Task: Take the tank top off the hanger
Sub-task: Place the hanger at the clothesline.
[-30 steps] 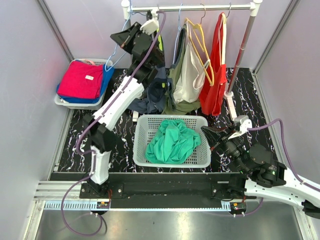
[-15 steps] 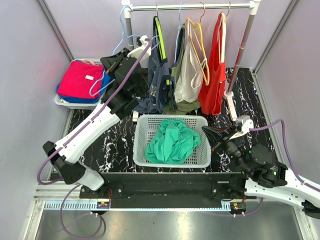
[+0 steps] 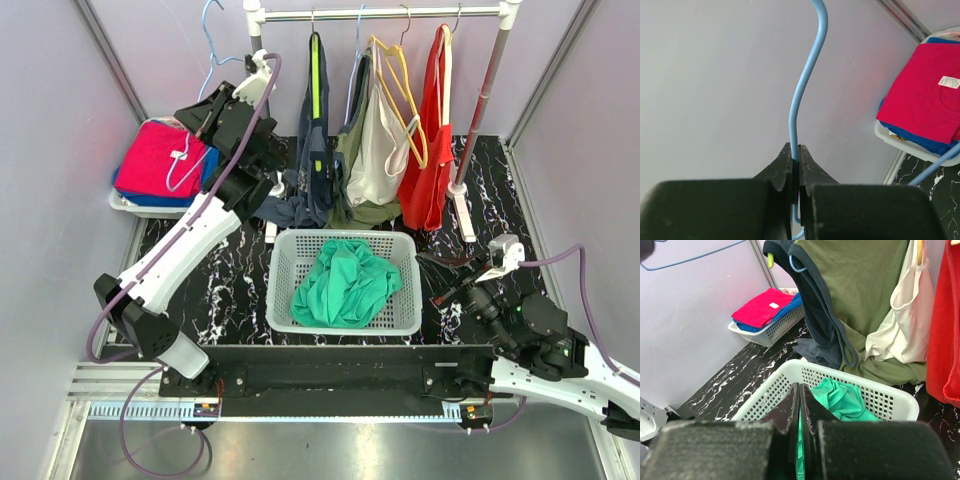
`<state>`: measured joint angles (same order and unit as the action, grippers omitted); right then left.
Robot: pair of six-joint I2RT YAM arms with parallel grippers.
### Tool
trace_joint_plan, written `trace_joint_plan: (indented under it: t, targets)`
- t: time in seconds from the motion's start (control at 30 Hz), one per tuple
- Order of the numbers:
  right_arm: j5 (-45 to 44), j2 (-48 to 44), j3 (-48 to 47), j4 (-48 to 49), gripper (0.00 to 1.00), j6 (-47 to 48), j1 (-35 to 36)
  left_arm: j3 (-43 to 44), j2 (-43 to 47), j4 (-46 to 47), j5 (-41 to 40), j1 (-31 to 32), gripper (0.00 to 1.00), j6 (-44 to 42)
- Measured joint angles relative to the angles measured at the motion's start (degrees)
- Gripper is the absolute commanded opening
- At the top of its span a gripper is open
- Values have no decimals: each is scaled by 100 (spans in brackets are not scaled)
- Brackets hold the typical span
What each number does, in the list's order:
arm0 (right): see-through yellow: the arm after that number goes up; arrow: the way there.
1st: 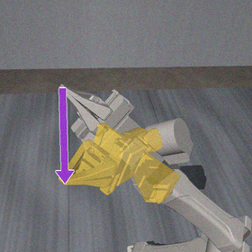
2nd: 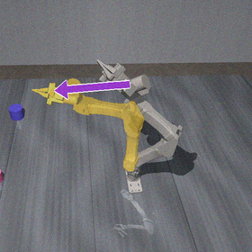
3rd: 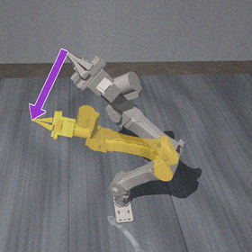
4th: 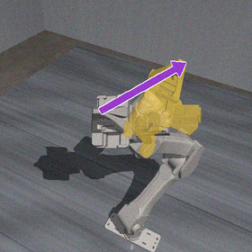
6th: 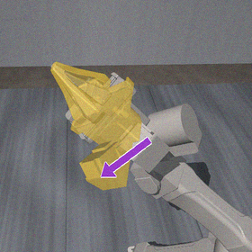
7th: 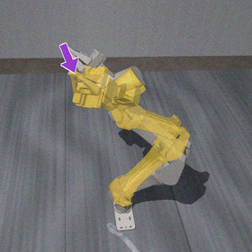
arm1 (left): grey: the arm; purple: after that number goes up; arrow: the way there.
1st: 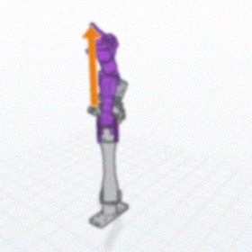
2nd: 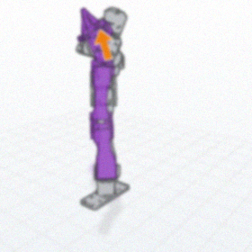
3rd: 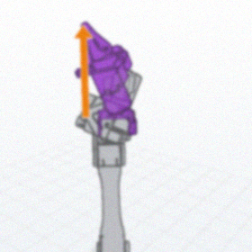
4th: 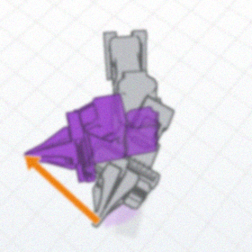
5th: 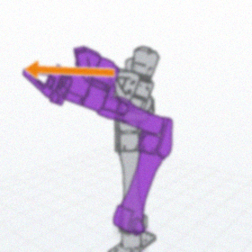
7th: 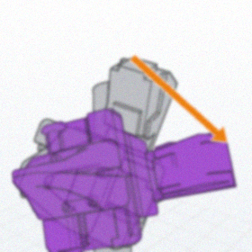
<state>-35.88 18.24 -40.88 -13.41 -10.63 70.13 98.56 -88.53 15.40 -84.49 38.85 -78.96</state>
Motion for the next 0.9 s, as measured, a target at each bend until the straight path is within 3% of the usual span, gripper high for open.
trace_joint_plan:
  t: [0.07,0.2,0.4,0.53,0.9]
  targets:
    - [0,-42,-4,-4,3,0,0,92,-160,365,-31,-7,0,-308]
    - [2,-55,-4,-13,3,0,0,466,-828,1967,-83,15,0,-1685]
    - [2,-31,-7,-24,3,-2,0,2385,-2647,4140,-118,20,0,-3038]
    - [0,-35,-9,-52,3,-15,0,2656,-3045,4472,-131,20,0,-3333]
    - [-2,-76,-170,-201,2,-11,0,2002,-2896,4387,-151,-13,0,-3532]
